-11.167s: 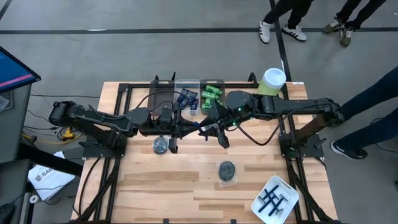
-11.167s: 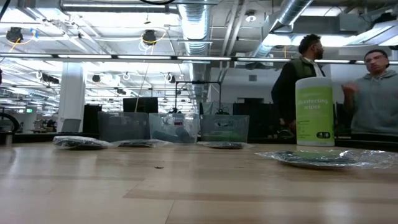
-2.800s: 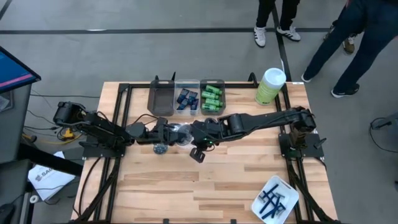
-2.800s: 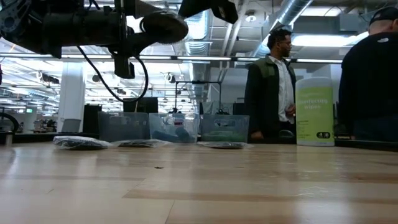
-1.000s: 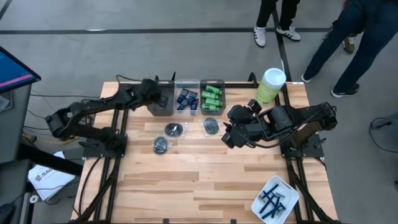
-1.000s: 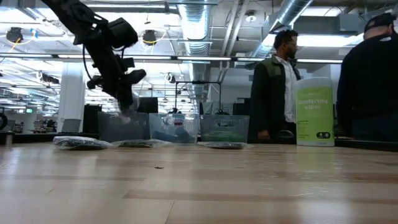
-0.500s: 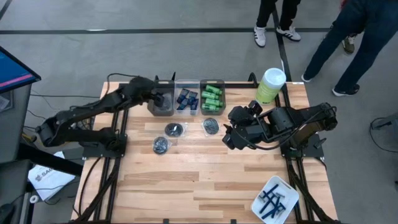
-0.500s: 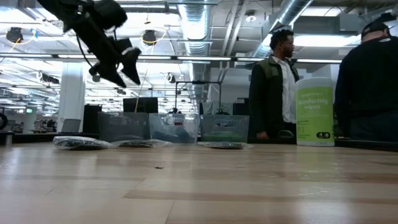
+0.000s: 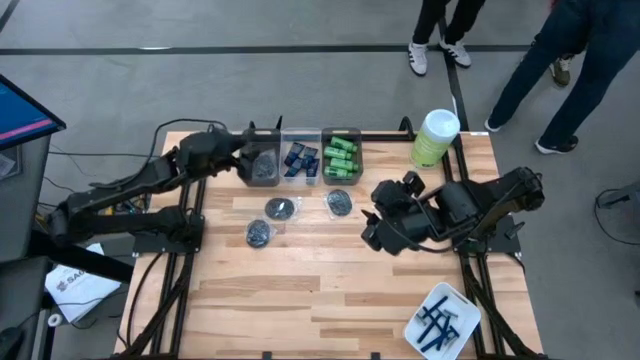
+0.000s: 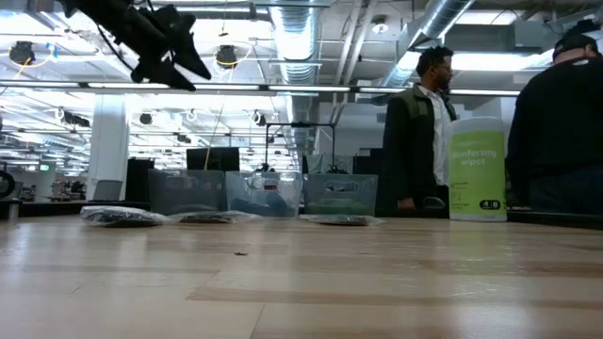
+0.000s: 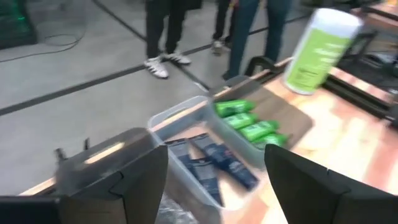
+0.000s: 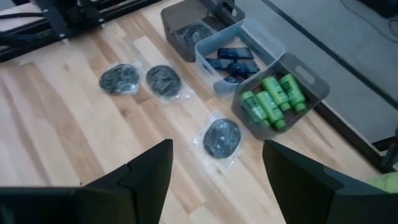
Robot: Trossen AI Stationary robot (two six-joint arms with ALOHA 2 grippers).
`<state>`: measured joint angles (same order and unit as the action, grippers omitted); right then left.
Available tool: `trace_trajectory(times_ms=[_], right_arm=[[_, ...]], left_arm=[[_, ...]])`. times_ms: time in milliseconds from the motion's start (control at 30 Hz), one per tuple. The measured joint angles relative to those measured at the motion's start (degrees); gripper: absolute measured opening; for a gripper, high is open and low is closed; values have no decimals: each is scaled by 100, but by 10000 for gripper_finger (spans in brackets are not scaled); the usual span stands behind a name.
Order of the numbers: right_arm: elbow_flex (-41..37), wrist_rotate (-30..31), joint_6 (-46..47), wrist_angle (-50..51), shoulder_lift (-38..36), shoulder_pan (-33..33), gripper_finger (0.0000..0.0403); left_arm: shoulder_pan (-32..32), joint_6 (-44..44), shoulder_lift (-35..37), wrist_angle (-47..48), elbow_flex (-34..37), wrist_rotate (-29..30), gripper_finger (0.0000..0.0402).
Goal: Pick & Place Travel size toiletries
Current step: Put the black hairbrush into the left black bin
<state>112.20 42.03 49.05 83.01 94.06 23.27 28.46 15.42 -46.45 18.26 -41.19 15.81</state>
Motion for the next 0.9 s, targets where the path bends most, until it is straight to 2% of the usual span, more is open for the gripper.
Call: trace_trajectory(times_ms=[300, 467, 900], right_arm=[[0, 1, 635, 228, 0, 356, 242], [0, 24, 649, 206, 0, 474, 242], [0, 147, 430, 178, 0, 346, 232]], left_arm=[[-1149, 180, 46, -11, 0, -10, 262], [-1694, 268, -99, -8, 0, 135, 262], [-2094, 498, -145, -31, 0, 196, 262]])
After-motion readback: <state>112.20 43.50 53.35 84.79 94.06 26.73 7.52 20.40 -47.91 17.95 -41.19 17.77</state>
